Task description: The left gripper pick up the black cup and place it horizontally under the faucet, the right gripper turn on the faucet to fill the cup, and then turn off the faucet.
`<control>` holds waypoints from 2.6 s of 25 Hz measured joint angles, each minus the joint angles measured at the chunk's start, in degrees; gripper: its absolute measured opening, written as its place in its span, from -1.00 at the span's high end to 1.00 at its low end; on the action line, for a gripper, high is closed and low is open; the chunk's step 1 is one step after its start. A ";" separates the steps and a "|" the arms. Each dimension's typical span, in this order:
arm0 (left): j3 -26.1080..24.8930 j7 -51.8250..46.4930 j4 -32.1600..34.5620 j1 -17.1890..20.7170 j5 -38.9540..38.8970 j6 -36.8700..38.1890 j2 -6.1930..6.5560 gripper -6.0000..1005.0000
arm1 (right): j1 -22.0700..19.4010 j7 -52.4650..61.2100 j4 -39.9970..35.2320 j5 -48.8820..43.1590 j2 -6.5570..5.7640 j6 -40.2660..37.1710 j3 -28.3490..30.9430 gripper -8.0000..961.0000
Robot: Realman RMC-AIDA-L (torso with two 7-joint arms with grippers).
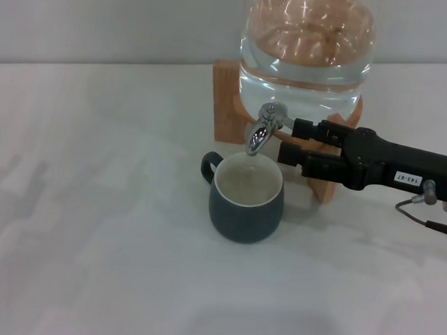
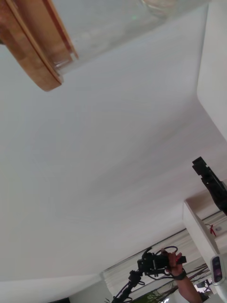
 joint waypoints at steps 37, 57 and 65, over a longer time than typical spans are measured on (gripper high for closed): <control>0.23 -0.14 0.00 0.37 0.23 0.00 0.00 0.00 | -5.13 -0.05 -0.79 -13.29 -3.36 5.07 29.37 -0.75; -0.26 -1.53 2.07 3.88 0.09 -1.50 0.08 0.00 | -6.76 -0.89 -1.14 -17.39 -7.39 -1.28 43.21 -0.75; -0.27 -3.28 3.57 4.37 -1.01 -2.35 0.09 0.00 | -6.87 -0.97 -1.14 -17.03 -6.98 -1.04 44.73 -0.75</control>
